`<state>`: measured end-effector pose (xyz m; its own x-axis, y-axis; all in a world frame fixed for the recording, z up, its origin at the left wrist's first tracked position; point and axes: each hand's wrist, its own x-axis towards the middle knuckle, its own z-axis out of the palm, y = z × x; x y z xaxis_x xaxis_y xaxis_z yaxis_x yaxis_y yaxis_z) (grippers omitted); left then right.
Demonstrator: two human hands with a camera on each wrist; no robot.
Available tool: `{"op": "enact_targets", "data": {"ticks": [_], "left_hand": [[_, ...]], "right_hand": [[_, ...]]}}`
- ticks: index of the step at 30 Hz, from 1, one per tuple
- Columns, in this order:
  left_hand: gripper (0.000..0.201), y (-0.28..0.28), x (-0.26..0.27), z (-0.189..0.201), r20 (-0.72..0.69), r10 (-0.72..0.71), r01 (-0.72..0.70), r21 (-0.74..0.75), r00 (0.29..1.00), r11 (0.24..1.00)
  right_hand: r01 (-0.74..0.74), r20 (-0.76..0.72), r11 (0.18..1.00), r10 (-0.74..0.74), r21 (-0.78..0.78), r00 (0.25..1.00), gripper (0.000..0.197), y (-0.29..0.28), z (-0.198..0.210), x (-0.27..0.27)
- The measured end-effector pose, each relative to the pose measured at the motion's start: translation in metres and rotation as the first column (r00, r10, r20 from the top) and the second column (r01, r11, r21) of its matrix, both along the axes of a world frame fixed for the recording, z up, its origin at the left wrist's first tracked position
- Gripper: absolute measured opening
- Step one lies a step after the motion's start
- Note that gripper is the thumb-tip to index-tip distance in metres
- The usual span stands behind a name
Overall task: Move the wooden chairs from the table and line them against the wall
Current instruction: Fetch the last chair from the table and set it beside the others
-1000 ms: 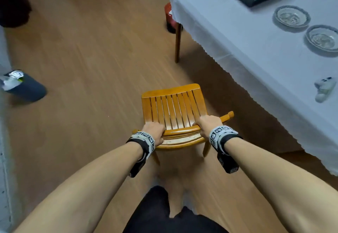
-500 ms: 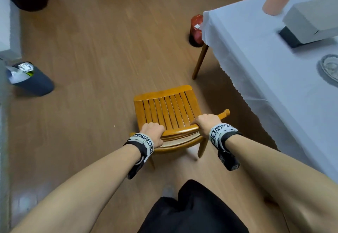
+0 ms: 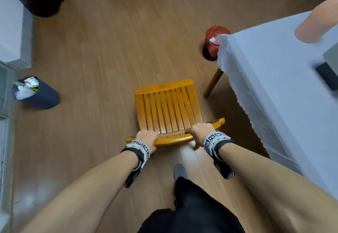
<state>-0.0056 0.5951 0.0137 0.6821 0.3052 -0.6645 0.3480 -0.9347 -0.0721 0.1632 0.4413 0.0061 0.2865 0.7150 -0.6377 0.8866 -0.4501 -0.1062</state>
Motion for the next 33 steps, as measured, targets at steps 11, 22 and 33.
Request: {"op": "enact_targets", "data": {"ticks": [11, 22, 33], "left_hand": [[0.02, 0.167, 0.136, 0.02, 0.02, 0.056, -0.057, 0.051, 0.998, 0.997], [0.021, 0.351, 0.293, 0.014, 0.088, -0.034, 0.035, -0.01, 0.996, 0.999], [0.026, 0.522, 0.441, 0.029, 0.092, -0.183, 0.183, 0.006, 0.979, 0.983]], "right_hand": [[-0.073, 0.026, 0.993, 0.071, 0.096, 0.997, 0.045, 0.164, 0.001, 0.14], [0.093, 0.011, 0.996, -0.093, -0.001, 0.996, 0.039, 0.337, 0.005, 0.287], [0.214, 0.012, 0.977, -0.214, 0.006, 0.977, 0.042, 0.486, 0.014, 0.408]]}}
